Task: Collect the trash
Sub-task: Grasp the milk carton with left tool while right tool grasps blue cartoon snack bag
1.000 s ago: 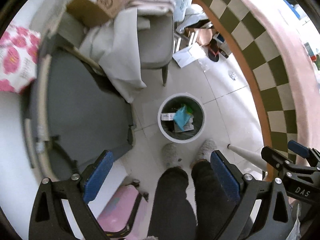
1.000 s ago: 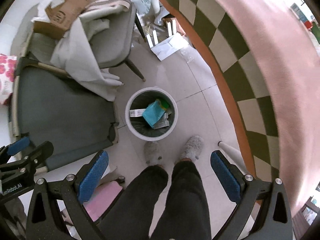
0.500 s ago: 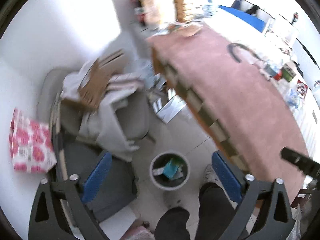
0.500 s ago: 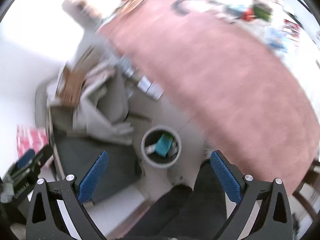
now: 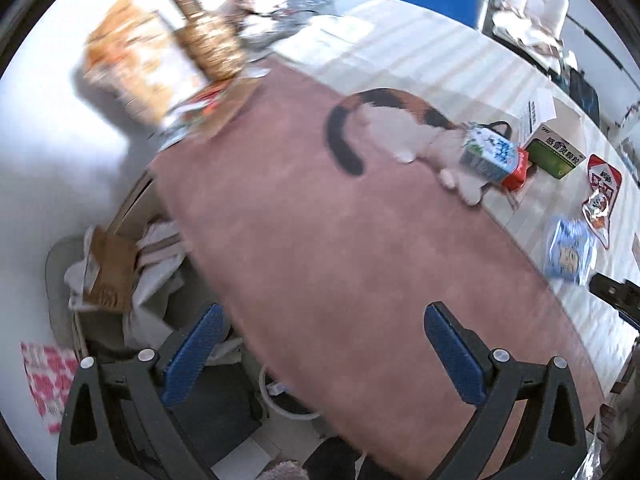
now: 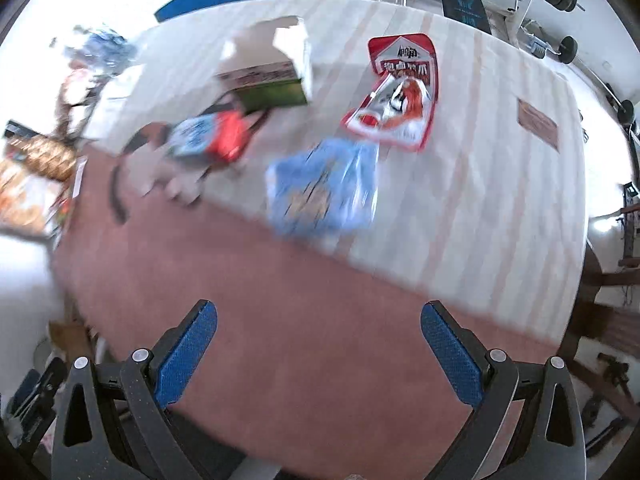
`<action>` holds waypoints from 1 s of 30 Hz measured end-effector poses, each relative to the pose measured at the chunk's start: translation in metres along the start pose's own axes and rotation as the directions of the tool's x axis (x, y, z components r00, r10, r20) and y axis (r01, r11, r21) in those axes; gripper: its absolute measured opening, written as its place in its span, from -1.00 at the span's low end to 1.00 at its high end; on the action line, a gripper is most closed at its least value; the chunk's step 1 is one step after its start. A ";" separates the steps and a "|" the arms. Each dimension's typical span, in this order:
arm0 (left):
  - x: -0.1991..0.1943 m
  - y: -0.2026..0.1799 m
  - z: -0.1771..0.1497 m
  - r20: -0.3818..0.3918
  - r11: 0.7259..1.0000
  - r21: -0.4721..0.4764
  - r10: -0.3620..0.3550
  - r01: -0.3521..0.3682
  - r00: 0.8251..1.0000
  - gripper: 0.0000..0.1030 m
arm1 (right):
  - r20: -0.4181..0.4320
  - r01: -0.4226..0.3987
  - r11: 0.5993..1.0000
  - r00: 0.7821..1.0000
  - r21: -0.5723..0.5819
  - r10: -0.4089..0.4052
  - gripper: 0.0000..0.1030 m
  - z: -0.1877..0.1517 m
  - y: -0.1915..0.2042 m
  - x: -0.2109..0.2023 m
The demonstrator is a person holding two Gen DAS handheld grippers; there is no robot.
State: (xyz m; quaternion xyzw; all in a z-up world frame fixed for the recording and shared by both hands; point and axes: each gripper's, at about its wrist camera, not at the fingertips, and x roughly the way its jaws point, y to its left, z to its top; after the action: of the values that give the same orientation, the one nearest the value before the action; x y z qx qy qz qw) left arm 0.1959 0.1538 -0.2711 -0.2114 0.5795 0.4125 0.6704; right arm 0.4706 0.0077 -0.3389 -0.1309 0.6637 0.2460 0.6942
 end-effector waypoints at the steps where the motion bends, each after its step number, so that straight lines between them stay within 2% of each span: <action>1: 0.006 -0.011 0.010 -0.012 1.000 0.019 0.003 -0.002 1.000 1.00 | -0.006 0.006 1.000 1.000 -0.002 -0.006 1.00 0.012 0.000 0.010; 5: 0.027 -0.039 0.038 -0.048 0.997 0.074 -0.008 0.011 0.999 1.00 | -0.044 0.004 1.000 0.999 0.000 -0.004 1.00 0.046 0.002 0.046; 11: 0.057 -0.083 0.086 -0.108 0.975 0.184 -0.104 0.123 0.989 1.00 | -0.074 0.014 1.000 0.997 -0.005 -0.014 0.99 0.069 0.007 0.085; 13: 0.063 -0.098 0.099 -0.118 0.963 0.224 -0.126 0.150 0.985 1.00 | -0.069 0.018 1.000 0.997 0.010 -0.018 0.70 0.069 0.001 0.087; 18: 0.079 -0.139 0.127 -0.155 0.930 0.300 -0.173 0.213 0.973 1.00 | -0.072 0.010 0.996 0.997 0.092 -0.003 0.61 0.064 -0.028 0.080; 24: 0.104 -0.175 0.143 -0.222 0.907 0.344 -0.173 0.244 0.959 1.00 | -0.076 -0.007 0.983 0.997 0.183 0.021 0.61 0.059 -0.065 0.079; 30: 0.121 -0.203 0.146 -0.254 0.891 0.386 -0.144 0.237 0.957 0.98 | -0.083 0.001 0.980 0.996 0.201 0.016 0.61 0.067 -0.072 0.083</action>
State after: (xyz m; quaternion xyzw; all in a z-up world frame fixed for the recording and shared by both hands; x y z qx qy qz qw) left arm 0.4447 0.1868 -0.3905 -0.1652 0.6997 0.1870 0.6695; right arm 0.5649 -0.0056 -0.4256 -0.0677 0.7142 0.1748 0.6744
